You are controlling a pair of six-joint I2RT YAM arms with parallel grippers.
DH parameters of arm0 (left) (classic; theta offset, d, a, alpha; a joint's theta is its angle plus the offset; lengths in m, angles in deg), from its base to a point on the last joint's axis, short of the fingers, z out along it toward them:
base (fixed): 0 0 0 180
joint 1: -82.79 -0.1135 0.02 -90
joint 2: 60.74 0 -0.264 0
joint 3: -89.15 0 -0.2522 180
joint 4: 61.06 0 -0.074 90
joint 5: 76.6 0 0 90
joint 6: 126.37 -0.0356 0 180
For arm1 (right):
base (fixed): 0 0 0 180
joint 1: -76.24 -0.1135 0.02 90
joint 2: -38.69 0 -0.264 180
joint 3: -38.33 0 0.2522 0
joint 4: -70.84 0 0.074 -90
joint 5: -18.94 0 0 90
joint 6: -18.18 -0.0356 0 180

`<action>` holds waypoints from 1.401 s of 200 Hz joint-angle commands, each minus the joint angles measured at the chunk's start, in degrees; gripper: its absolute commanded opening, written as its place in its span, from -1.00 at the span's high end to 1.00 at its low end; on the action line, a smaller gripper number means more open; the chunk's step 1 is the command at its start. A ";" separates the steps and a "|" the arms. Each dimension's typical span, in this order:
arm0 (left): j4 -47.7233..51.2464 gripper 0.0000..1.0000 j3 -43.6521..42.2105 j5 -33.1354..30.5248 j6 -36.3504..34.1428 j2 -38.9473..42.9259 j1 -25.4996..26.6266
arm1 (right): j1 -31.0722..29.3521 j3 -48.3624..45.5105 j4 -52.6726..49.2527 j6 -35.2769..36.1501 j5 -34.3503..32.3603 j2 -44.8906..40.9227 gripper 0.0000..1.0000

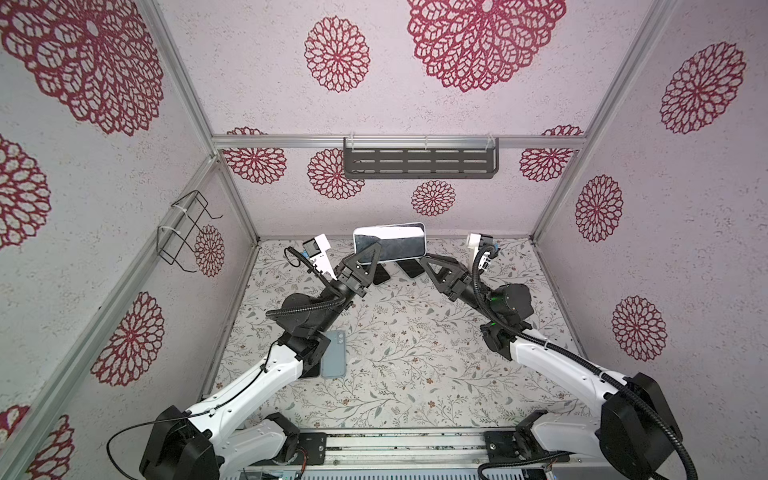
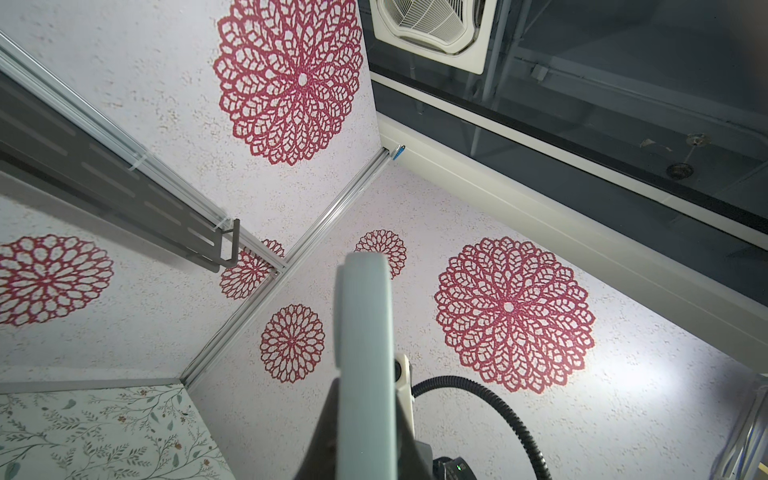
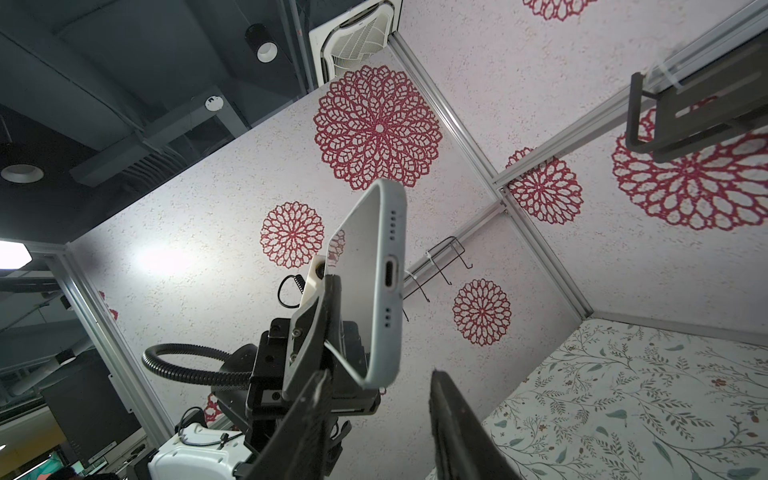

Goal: Take the phone out of the phone case
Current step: 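Hold the cased phone upright between the left and right grippers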

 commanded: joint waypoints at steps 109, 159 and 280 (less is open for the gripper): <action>-5.28 1.00 -0.26 0.67 1.70 0.32 0.43 | 0.98 4.05 6.68 -2.75 0.80 1.38 0.41; -7.25 1.00 -0.26 0.01 4.14 -0.99 0.39 | 0.89 3.16 11.04 -5.51 2.15 2.69 0.66; -5.78 1.00 3.48 -2.77 26.88 -6.26 -0.47 | 1.40 4.60 19.63 -6.87 17.93 4.83 1.00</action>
